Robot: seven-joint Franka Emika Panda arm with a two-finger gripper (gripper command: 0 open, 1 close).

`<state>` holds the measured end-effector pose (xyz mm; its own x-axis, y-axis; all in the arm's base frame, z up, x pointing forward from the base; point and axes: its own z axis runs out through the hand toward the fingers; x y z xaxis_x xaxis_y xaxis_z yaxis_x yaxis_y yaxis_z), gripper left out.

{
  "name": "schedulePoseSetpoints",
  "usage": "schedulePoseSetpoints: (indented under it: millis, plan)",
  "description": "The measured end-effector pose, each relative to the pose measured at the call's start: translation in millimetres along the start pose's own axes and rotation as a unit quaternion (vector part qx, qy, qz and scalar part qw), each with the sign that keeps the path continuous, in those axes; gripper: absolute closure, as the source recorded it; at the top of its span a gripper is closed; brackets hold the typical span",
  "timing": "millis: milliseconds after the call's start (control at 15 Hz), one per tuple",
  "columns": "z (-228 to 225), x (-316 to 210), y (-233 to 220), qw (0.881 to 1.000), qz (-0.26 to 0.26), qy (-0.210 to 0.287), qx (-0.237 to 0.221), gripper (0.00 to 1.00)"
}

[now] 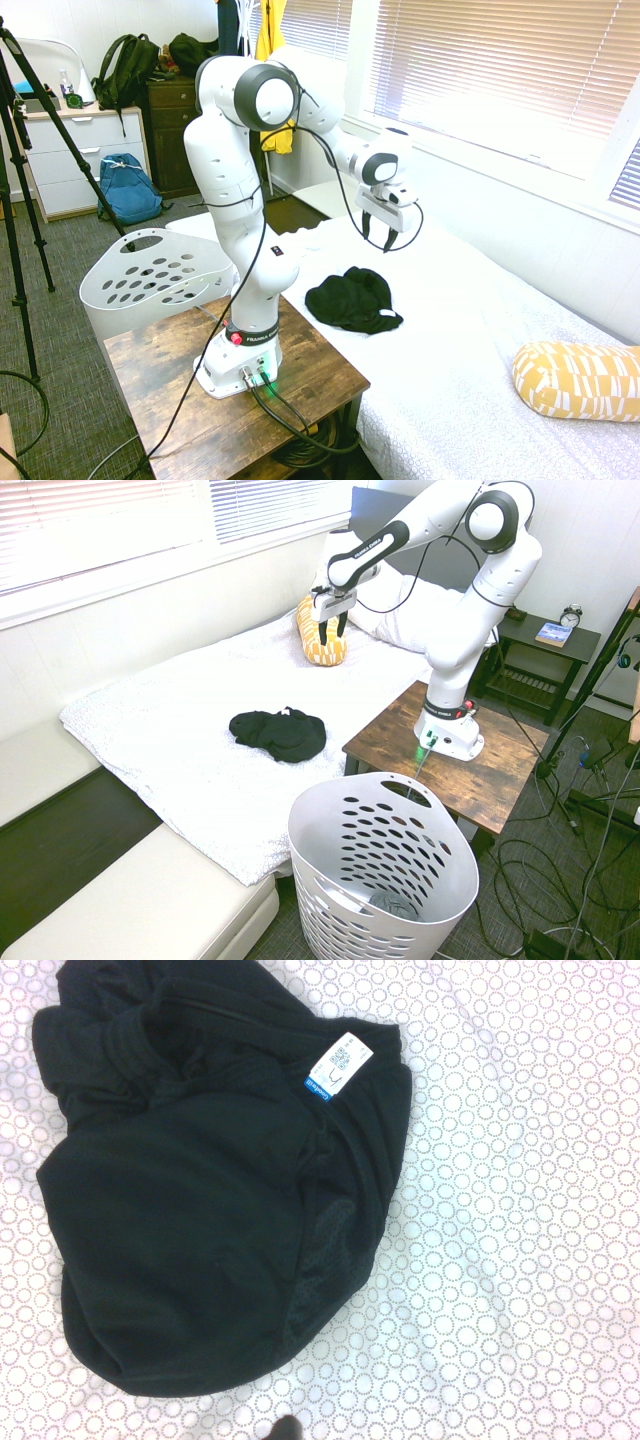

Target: Put my clothes in the laundry bag

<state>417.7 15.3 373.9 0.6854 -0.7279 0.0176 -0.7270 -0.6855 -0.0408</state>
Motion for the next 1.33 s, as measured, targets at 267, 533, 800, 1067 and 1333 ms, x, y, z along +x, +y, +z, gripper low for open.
schedulePoseSetpoints:
  millis: [267, 533, 800, 1067, 1333]
  plan:
    - [-9.5, 18.0, -25.8, 0.999, -0.011, 0.041, 0.008, 0.0]
    - [29.9, 59.1, -96.3, 0.996, -0.036, 0.078, 0.008, 0.0]
    - [109.1, 64.9, -179.1, 0.996, -0.058, 0.065, 0.025, 0.0]
    - [202.8, 41.9, -238.1, 0.998, -0.054, 0.021, 0.037, 0.0]
    - [267.7, 18.1, -247.6, 0.998, -0.053, -0.008, 0.03, 0.0]
